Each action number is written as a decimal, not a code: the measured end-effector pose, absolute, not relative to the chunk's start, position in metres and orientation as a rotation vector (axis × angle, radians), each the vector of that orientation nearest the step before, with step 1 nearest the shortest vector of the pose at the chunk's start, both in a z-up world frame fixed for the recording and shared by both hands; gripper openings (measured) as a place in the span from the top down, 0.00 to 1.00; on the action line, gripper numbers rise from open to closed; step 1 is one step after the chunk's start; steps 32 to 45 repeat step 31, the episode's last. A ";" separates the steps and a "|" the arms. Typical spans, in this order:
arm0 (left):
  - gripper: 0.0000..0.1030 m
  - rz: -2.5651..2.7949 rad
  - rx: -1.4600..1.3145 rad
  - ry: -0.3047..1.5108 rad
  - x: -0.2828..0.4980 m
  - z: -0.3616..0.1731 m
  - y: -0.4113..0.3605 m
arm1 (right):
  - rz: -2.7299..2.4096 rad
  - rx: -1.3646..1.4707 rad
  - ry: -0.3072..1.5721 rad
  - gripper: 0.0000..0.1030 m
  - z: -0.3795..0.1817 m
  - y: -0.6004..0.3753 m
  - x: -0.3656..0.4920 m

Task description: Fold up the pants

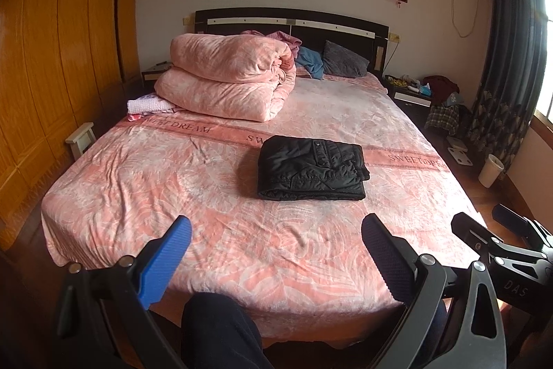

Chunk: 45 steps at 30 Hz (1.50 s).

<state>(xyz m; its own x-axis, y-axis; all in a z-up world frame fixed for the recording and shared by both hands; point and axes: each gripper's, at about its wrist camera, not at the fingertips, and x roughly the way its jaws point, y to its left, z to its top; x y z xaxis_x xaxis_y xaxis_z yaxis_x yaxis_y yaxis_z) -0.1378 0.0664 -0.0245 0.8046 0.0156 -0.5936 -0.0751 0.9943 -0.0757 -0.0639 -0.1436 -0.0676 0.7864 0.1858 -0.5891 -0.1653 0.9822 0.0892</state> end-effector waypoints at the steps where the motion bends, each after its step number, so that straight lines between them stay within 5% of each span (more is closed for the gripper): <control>1: 0.04 0.048 -0.099 0.634 -0.137 -0.025 0.066 | 0.189 0.034 0.639 0.03 -0.068 -0.144 -0.064; 45: 0.04 0.070 -0.050 0.626 -0.121 -0.025 0.068 | 0.183 0.039 0.648 0.03 -0.070 -0.136 -0.045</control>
